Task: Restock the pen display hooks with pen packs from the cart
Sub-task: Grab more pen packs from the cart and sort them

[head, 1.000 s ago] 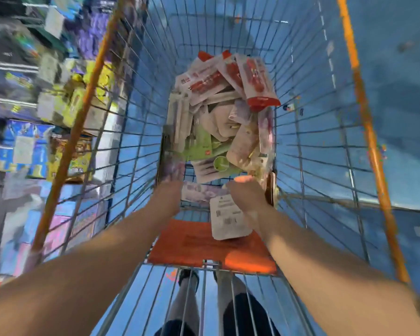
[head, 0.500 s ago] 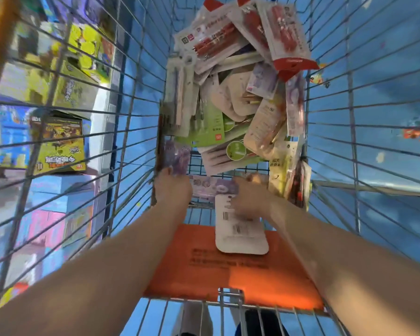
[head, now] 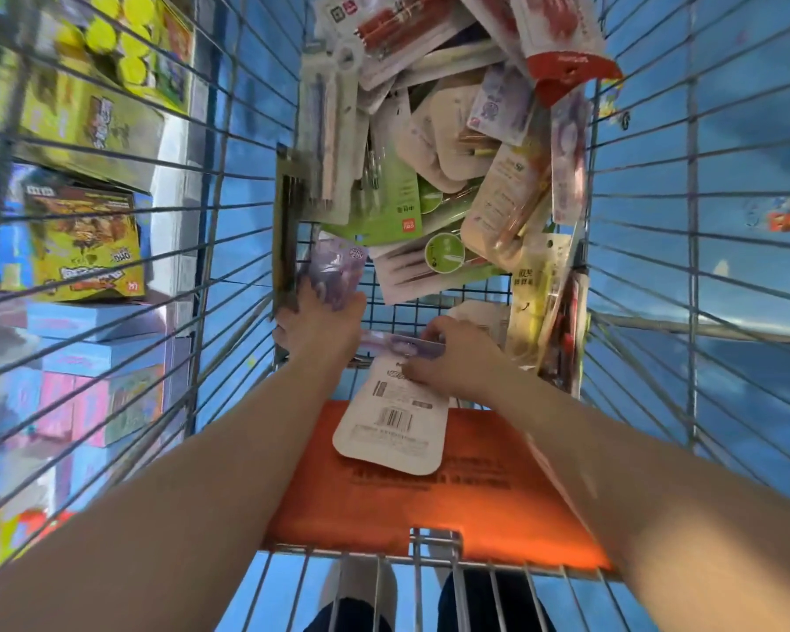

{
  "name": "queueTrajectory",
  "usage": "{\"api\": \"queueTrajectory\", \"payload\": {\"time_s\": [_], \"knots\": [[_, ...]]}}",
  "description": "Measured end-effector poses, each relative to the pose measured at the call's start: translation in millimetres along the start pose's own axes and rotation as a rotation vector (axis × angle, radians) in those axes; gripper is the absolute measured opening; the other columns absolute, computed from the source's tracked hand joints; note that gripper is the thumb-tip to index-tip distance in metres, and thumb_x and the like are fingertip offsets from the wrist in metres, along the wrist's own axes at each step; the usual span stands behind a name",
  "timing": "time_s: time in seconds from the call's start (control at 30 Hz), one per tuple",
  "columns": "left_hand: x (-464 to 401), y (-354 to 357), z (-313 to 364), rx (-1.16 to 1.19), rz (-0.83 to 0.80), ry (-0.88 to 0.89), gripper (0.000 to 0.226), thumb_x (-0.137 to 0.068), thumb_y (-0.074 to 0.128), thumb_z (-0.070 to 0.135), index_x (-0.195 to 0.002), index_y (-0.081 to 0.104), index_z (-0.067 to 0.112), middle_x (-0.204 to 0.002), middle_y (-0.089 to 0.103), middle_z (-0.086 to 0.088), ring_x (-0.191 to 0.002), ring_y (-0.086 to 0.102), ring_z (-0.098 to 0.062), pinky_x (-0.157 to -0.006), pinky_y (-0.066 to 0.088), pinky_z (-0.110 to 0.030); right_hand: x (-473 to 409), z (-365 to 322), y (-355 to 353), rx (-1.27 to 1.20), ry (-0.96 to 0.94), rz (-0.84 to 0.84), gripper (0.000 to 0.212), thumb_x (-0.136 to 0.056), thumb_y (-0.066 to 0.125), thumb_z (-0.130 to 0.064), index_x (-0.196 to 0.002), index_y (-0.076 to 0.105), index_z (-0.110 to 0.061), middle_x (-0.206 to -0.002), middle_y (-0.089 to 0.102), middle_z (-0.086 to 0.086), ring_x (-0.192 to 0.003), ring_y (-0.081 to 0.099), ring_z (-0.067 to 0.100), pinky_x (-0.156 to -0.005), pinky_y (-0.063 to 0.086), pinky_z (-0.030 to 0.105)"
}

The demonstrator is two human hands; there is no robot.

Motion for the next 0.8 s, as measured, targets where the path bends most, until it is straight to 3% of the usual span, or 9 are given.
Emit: {"api": "queueTrajectory", "payload": {"time_s": [0.17,0.23,0.3,0.37,0.47,0.53,0.6,0.73,0.8], "knots": [[7.6,-3.9,7.0,0.096,0.033,0.093,0.078,-0.077,0.083,0.039,-0.137,0.037,0.017,-0.145,0.038,-0.018,-0.132,0.043,-0.039,-0.111,0.04,-0.052,4.4,-7.6,10.1,0.131,-0.007,-0.146,0.07,-0.077,0.071,-0.071,-0.133,0.059,-0.03,-0.129,0.063,-0.002,-0.111,0.06,0.019,-0.089,0.051,0.034],[4.6,-4.6,8.6,0.132,0.017,0.125,0.068,-0.075,0.086,0.034,-0.12,0.038,0.02,-0.133,0.048,-0.013,-0.12,0.052,-0.035,-0.101,0.049,-0.051,11.0,-11.7,18.3,0.085,0.013,-0.278,0.092,-0.071,0.074,-0.078,-0.144,0.049,-0.028,-0.137,0.056,-0.004,-0.117,0.057,0.02,-0.093,0.049,0.035],[4.6,-10.3,10.8,0.144,0.043,0.152,0.067,-0.074,0.088,0.036,-0.112,0.034,0.024,-0.123,0.054,-0.009,-0.115,0.056,-0.034,-0.095,0.053,-0.054,13.9,-16.4,17.7,0.074,0.012,-0.295,0.098,-0.068,0.078,-0.076,-0.145,0.047,-0.025,-0.137,0.056,-0.006,-0.115,0.055,0.018,-0.089,0.046,0.034],[8.2,-16.6,12.1,0.155,0.074,0.17,0.07,-0.074,0.087,0.042,-0.114,0.031,0.028,-0.119,0.057,-0.006,-0.113,0.059,-0.032,-0.09,0.056,-0.053,15.0,-21.5,6.8,0.055,0.019,-0.213,0.097,-0.068,0.083,-0.069,-0.145,0.048,-0.022,-0.139,0.055,-0.005,-0.119,0.055,0.018,-0.089,0.046,0.033],[13.4,-19.6,14.5,0.176,0.076,0.185,0.067,-0.078,0.082,0.035,-0.128,0.038,0.027,-0.116,0.062,-0.004,-0.105,0.064,-0.03,-0.085,0.057,-0.047,16.2,-23.1,-10.7,-0.107,0.063,-0.058,0.075,-0.072,0.089,-0.043,-0.136,0.058,-0.021,-0.131,0.058,-0.004,-0.112,0.058,0.017,-0.084,0.047,0.03],[15.1,-20.4,24.6,0.118,0.078,0.264,0.039,-0.082,0.075,0.033,-0.113,0.054,0.021,-0.11,0.064,-0.009,-0.093,0.064,-0.029,-0.072,0.051,-0.039,17.0,-11.8,-8.9,-0.409,0.151,-0.038,0.056,-0.074,0.089,-0.024,-0.124,0.065,-0.017,-0.116,0.067,0.001,-0.095,0.066,0.017,-0.079,0.058,0.033],[19.1,-19.6,31.8,0.064,0.075,0.315,0.019,-0.087,0.07,0.032,-0.086,0.053,0.024,-0.1,0.064,-0.012,-0.08,0.058,-0.027,-0.064,0.039,-0.033,24.9,-6.4,3.8,-0.727,0.257,-0.097,0.047,-0.076,0.087,-0.007,-0.118,0.066,-0.009,-0.104,0.071,0.01,-0.087,0.071,0.02,-0.077,0.062,0.035],[29.7,-16.4,29.6,0.084,0.06,0.299,0.021,-0.095,0.062,0.03,-0.083,0.045,0.026,-0.076,0.056,0.003,-0.074,0.056,-0.027,-0.064,0.039,-0.035,34.7,-13.0,25.8,-0.969,0.325,-0.117,0.078,-0.059,0.09,0.002,-0.131,0.059,0.001,-0.118,0.069,0.02,-0.104,0.07,0.033,-0.092,0.06,0.047],[35.1,-21.2,34.4,0.104,0.096,0.336,0.018,-0.097,0.061,0.03,-0.089,0.047,0.023,-0.076,0.055,0.004,-0.076,0.056,-0.027,-0.065,0.038,-0.035,31.5,-11.1,32.8,-0.984,0.316,-0.042,0.066,-0.053,0.082,0.001,-0.117,0.068,-0.002,-0.112,0.072,0.023,-0.102,0.071,0.042,-0.092,0.059,0.058]]}}
Point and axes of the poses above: each hand's wrist, its own x-axis away from the middle knuckle, its own y-axis out of the palm, z = x × y, the point moved 10 cm from there along -x, towards the middle knuckle
